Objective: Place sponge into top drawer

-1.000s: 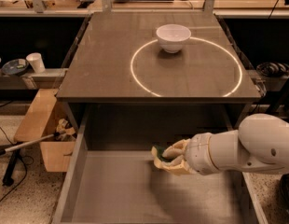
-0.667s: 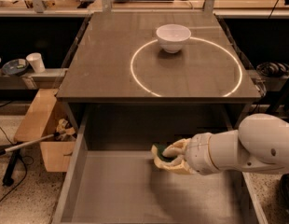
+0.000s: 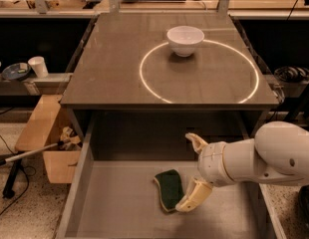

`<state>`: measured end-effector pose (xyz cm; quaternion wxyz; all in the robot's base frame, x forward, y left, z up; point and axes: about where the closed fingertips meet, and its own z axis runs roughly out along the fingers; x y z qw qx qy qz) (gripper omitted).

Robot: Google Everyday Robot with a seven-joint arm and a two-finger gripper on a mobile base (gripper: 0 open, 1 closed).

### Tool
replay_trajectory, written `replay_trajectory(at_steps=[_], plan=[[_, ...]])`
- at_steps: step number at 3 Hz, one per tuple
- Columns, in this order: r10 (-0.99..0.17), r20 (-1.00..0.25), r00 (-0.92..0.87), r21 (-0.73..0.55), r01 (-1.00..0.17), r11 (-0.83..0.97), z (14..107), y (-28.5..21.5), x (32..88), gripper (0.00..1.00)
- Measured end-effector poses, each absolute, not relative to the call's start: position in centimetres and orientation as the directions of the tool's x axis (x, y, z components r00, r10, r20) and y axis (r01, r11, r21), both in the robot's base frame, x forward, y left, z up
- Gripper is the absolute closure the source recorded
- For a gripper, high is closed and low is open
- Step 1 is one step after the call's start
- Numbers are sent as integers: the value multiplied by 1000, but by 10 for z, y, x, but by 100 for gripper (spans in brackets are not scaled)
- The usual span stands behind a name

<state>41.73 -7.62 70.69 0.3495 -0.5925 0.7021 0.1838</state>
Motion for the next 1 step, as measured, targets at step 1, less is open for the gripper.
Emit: replay_trajectory(at_steps=[1], plan=[[-704,-709,-54,-156,-961,230,707,-76,417,0]])
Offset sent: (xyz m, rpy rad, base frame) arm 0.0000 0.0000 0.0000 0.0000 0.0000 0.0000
